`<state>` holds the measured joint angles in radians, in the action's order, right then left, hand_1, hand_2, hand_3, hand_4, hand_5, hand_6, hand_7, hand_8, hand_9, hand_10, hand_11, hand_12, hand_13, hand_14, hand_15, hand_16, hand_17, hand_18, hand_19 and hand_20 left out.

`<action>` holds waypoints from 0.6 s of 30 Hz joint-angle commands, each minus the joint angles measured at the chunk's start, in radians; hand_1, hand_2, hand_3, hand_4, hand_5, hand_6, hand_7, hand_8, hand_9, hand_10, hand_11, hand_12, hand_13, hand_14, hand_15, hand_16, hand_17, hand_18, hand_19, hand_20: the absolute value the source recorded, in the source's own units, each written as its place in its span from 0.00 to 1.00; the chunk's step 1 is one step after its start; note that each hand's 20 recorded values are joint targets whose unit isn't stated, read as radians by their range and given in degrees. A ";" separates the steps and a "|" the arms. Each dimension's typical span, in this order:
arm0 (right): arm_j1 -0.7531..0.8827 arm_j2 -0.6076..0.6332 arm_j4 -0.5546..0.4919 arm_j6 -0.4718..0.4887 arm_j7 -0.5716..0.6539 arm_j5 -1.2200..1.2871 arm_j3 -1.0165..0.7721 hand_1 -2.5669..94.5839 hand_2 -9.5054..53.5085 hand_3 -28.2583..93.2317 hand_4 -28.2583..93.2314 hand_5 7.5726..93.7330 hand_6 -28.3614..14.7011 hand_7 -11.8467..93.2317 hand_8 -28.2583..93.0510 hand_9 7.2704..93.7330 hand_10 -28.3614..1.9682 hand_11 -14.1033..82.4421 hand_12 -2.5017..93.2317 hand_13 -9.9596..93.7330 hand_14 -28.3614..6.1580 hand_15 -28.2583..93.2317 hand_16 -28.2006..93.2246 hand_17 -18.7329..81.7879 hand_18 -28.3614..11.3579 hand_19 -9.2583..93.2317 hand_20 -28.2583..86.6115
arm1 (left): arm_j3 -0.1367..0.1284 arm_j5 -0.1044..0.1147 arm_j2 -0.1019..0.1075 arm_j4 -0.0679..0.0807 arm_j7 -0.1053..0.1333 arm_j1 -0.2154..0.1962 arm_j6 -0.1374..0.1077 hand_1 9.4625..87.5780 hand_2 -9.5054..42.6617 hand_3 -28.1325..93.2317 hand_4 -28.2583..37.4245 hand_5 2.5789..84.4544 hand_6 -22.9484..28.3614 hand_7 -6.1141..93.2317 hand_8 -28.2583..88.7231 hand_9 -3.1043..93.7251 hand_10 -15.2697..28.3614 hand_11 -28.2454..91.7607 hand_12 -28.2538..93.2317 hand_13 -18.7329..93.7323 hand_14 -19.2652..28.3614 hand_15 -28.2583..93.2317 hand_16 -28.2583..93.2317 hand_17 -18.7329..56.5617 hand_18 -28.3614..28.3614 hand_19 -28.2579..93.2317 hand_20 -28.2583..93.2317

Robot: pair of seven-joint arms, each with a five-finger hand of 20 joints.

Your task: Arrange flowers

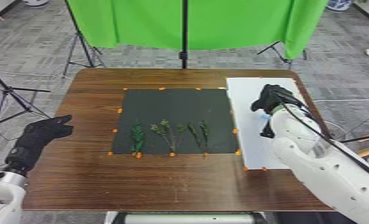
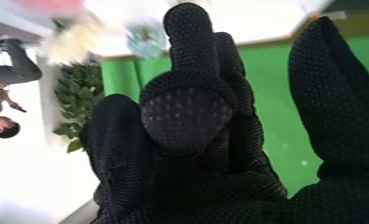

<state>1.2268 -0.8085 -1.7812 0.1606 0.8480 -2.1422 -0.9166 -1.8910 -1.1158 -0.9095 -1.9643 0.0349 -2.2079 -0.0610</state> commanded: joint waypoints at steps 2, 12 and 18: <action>0.071 0.026 0.010 0.045 0.034 -0.108 0.011 0.40 0.00 0.75 0.18 0.64 0.65 0.24 0.17 0.83 0.38 0.39 0.30 0.98 0.73 0.71 0.52 0.82 0.35 1.00 0.73 | 0.009 -0.012 -0.004 0.006 -0.017 0.008 0.030 0.25 0.36 0.75 0.07 0.55 0.61 0.14 0.20 0.54 0.71 0.39 0.32 0.53 0.81 0.36 0.21 0.39 0.72 0.32 0.35; 0.171 0.021 0.033 -0.201 -0.008 -0.153 0.027 0.51 0.00 0.74 0.16 0.67 0.64 0.27 0.17 0.87 0.49 0.38 0.37 1.00 0.78 0.71 0.51 0.85 0.42 1.00 0.71 | 0.005 -0.011 -0.007 0.004 -0.024 0.001 0.039 0.25 0.36 0.75 0.07 0.55 0.61 0.14 0.19 0.54 0.71 0.39 0.32 0.53 0.81 0.36 0.21 0.39 0.71 0.32 0.35; 0.161 0.021 0.064 -0.394 -0.038 -0.199 0.071 0.68 0.00 0.62 0.19 0.80 0.60 0.31 0.35 0.98 0.60 0.30 0.48 1.00 0.82 0.75 0.45 0.89 0.46 1.00 0.68 | 0.001 -0.009 -0.011 0.001 -0.016 -0.004 0.029 0.25 0.36 0.75 0.07 0.55 0.61 0.14 0.19 0.54 0.71 0.39 0.32 0.53 0.81 0.36 0.21 0.39 0.71 0.32 0.35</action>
<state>1.3739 -0.7913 -1.7488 -0.1003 0.8465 -2.2825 -0.8959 -1.8873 -1.1218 -0.9087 -1.9630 0.0242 -2.1971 -0.0359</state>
